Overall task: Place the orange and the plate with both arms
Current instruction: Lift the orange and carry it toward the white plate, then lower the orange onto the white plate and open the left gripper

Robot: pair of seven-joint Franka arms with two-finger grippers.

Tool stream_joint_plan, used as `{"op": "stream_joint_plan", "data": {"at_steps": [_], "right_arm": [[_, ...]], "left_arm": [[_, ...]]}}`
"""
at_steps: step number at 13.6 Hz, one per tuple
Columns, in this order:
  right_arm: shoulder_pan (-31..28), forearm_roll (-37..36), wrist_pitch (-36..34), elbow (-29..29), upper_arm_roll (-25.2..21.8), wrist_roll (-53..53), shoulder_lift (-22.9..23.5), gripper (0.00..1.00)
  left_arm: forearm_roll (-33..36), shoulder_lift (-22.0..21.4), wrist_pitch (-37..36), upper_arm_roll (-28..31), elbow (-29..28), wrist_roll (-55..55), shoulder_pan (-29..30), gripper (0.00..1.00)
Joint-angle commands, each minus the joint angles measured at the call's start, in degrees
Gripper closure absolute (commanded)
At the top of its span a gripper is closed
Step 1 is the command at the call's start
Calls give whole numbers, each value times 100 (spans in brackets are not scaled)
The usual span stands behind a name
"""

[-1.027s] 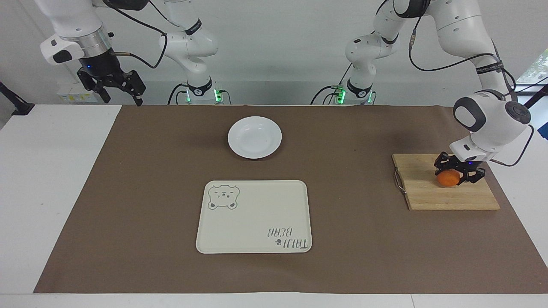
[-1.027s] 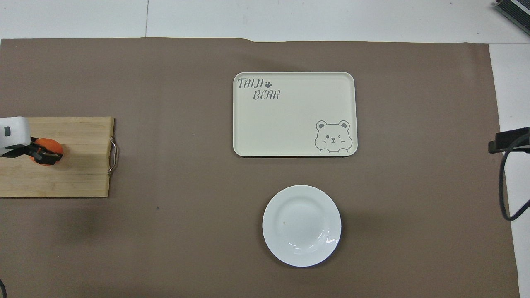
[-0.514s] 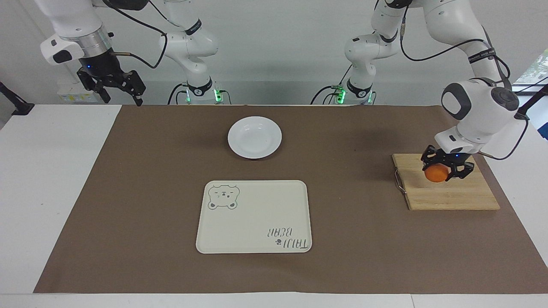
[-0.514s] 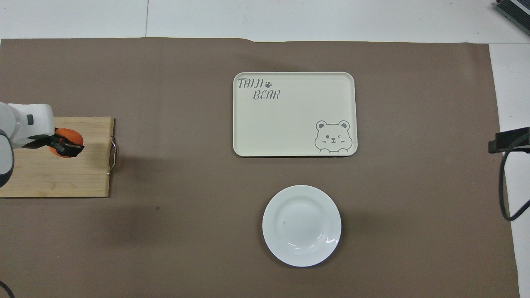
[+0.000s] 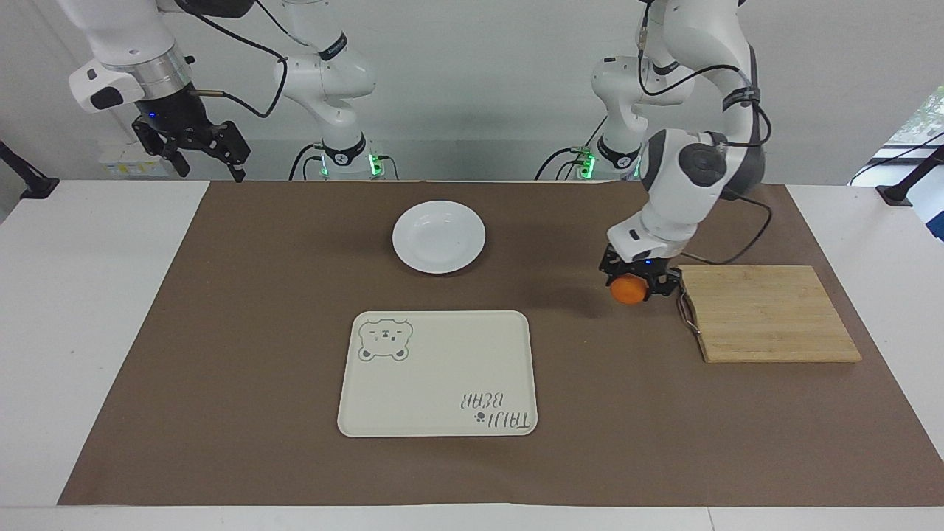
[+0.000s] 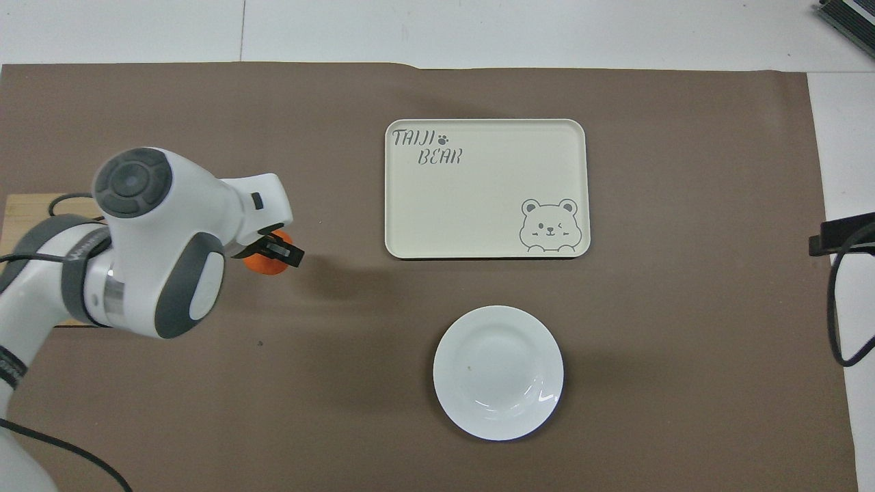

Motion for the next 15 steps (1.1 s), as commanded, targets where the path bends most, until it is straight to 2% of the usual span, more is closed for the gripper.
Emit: {"op": "stream_joint_plan", "data": {"at_steps": [1, 3, 5, 7, 10, 14, 15], "right_arm": [[-40, -6, -71, -29, -16, -101, -73, 0], [-40, -6, -28, -3, 10, -101, -73, 0], [-31, -15, -53, -46, 10, -119, -90, 0], [-40, -7, 25, -64, 19, -206, -117, 0], [-40, -6, 17, -73, 19, -408, -126, 0], [-40, -6, -1, -81, 19, -409, -135, 0], [-40, -6, -9, -81, 19, -409, -135, 0]], "left_arm": [[-15, -104, 271, 130, -114, -1308, -969, 100], [-15, -113, 324, 104, -114, -2336, -1638, 100], [-59, 18, 692, 104, -123, -2936, -2306, 100], [-129, 80, 868, 86, -114, -3464, -2720, 100], [-568, 335, 1186, 86, -70, -3562, -3160, 100], [-875, 695, 1309, -45, -44, -3537, -3258, 100], [-981, 704, 1309, -63, -44, -3563, -3293, 71]]}}
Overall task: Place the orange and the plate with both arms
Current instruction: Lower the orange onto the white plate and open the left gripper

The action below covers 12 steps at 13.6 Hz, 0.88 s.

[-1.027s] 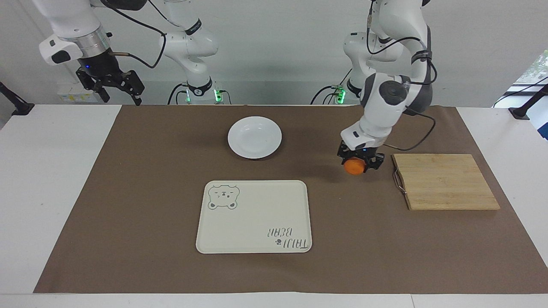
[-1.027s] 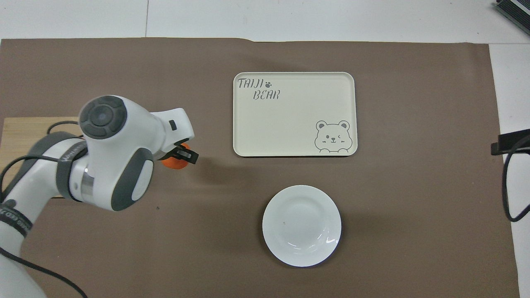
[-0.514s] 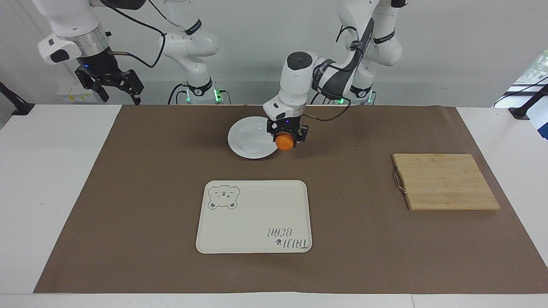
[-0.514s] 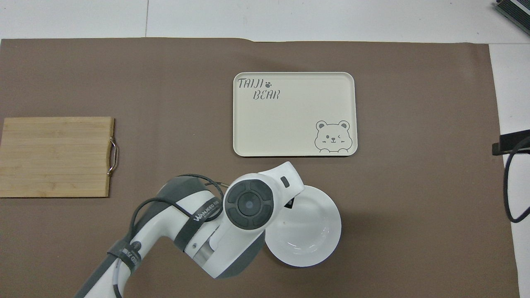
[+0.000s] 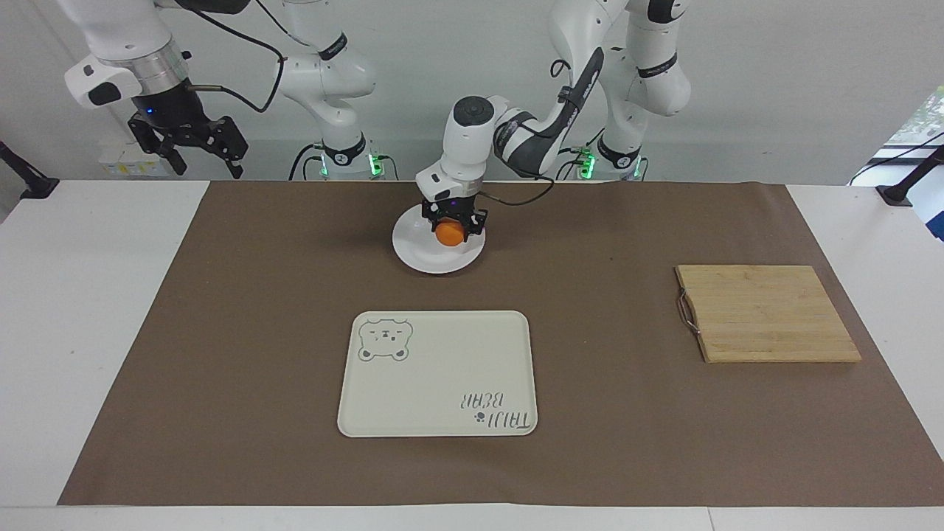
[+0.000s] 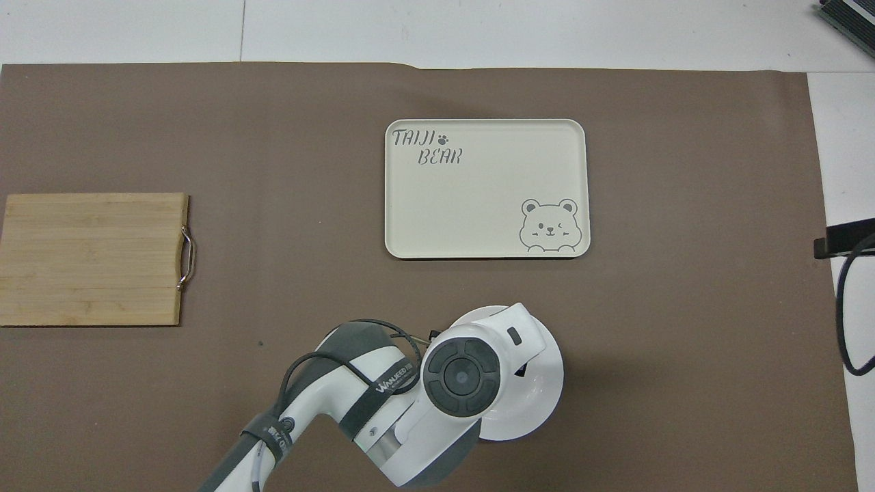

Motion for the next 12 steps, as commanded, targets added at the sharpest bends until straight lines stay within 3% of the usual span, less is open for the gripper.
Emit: {"op": "stream_joint_plan", "data": {"at_steps": [1, 2, 8, 12], "right_arm": [[-35, 2, -24, -94, 15, -142, -91, 0], [-26, 2, -24, -146, 15, -142, -117, 0], [35, 485, 2, -463, 23, -134, -249, 0], [97, 1047, 194, -963, 32, -151, -223, 0]], "left_arm": [[-246, 9, 134, 31, -32, -17, -115, 28], [-247, 9, 134, 31, -32, -8, -115, 0], [-177, -201, -76, 101, -41, 89, 69, 0], [236, -711, -920, 101, -85, 824, 1218, 0]]}}
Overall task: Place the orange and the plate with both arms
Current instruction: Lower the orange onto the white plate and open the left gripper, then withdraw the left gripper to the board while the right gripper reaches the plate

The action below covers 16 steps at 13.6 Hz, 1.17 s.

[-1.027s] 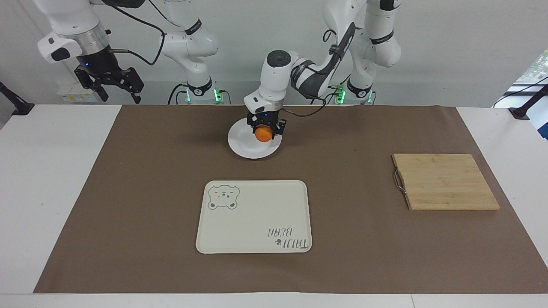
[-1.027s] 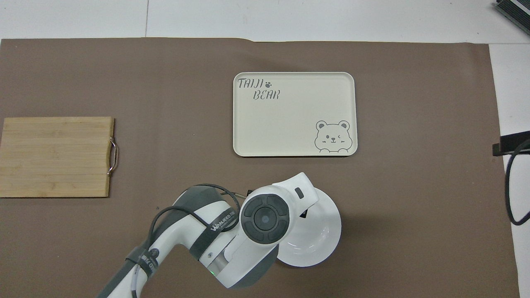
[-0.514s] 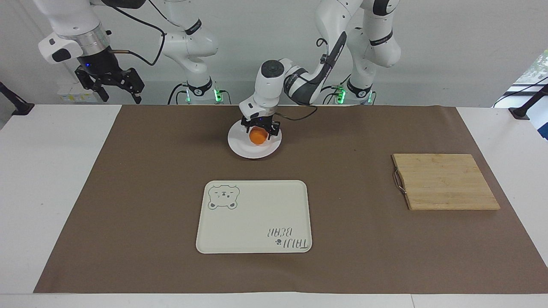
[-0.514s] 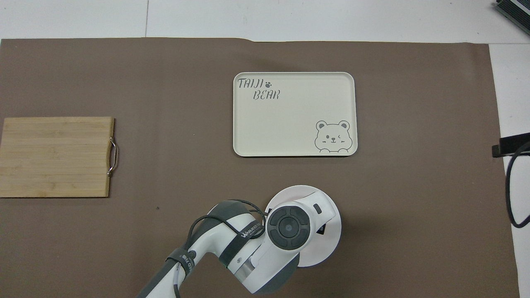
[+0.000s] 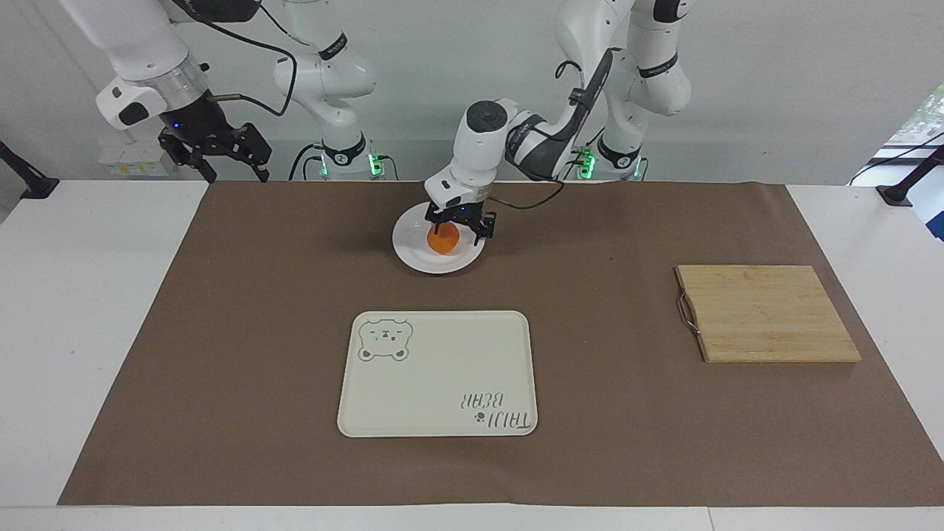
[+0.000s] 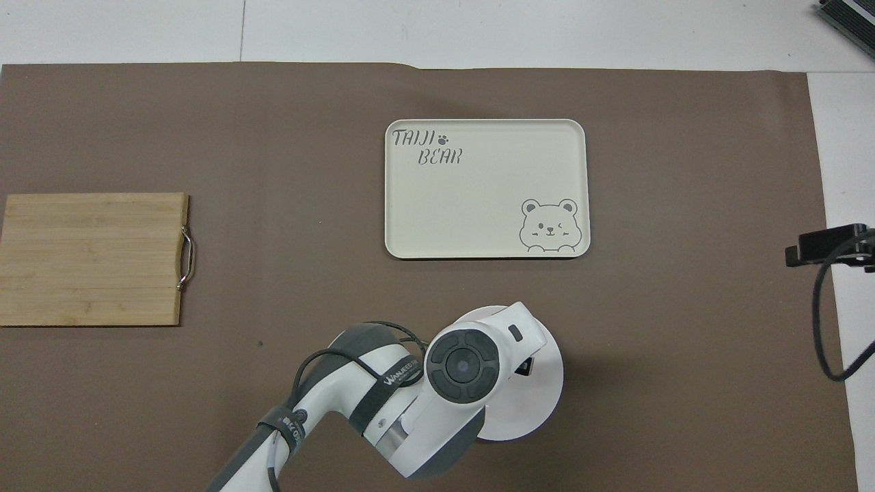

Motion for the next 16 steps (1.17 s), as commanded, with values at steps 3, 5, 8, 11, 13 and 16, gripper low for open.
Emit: {"op": "stream_joint_plan", "data": {"at_steps": [3, 5, 8, 11, 13, 16], "right_arm": [[311, 509, 686, -1089, 10, -238, -187, 0], [338, 765, 1010, -1554, 10, -456, -195, 0], [364, 1362, 1633, -2441, 10, -1167, -178, 0], [521, 2110, 2399, -3383, 1, -1906, -204, 0], [601, 2495, 2540, -3655, 10, -2214, -108, 0], [900, 3111, 3137, -4236, 10, -2558, -99, 0]], "left_arm": [[626, -495, -529, -39, -144, 1201, 1539, 0], [733, -618, -529, -39, -101, 1956, 2216, 0], [733, -1004, -756, -39, -30, 3021, 2999, 0], [785, -1321, -1484, -39, 250, 3287, 3448, 0], [890, -1313, -2117, -30, 741, 3322, 3493, 0], [935, -1234, -2690, -30, 1383, 3331, 3590, 0]]}}
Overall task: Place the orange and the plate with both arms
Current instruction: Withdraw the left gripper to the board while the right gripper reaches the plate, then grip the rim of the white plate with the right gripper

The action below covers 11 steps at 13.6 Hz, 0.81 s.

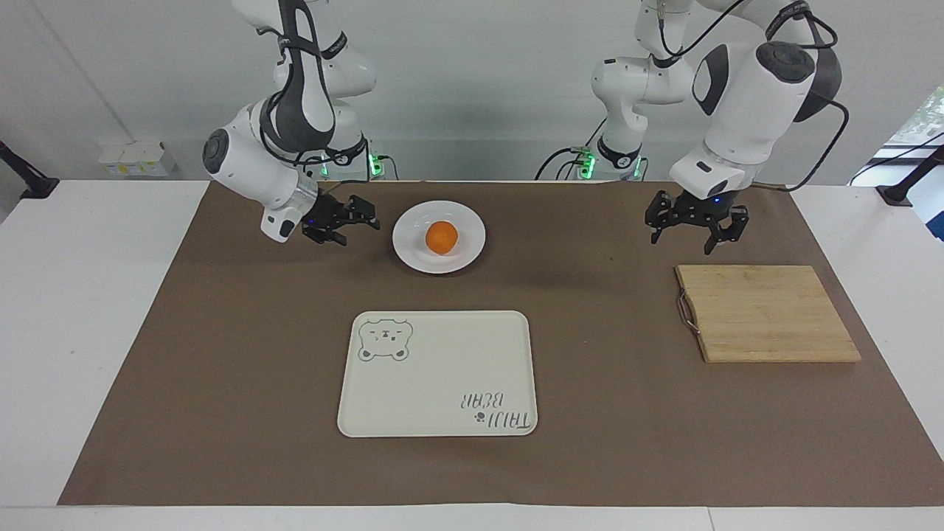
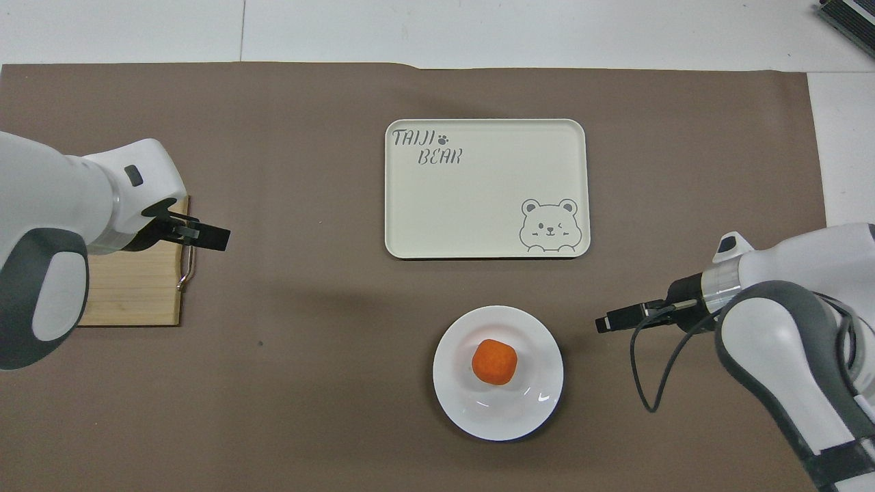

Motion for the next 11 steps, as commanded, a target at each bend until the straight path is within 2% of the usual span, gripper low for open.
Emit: {"op": "stream_joint_plan", "data": {"at_steps": [1, 4, 6, 11], "right_arm": [[270, 478, 561, -576, -5, -344, -104, 0], [421, 917, 738, -805, -14, -519, 53, 0], [421, 1330, 747, -981, -14, -852, 212, 0], [430, 1744, 809, -1140, -5, -880, 379, 0]], "left_arm": [[170, 162, -538, -75, 641, 47, 128, 0], [460, 311, -1258, -75, 1379, 65, 119, 0], [443, 434, -1629, -75, 1653, 74, 128, 0], [303, 338, -1437, -75, 1425, -49, 277, 0]]}}
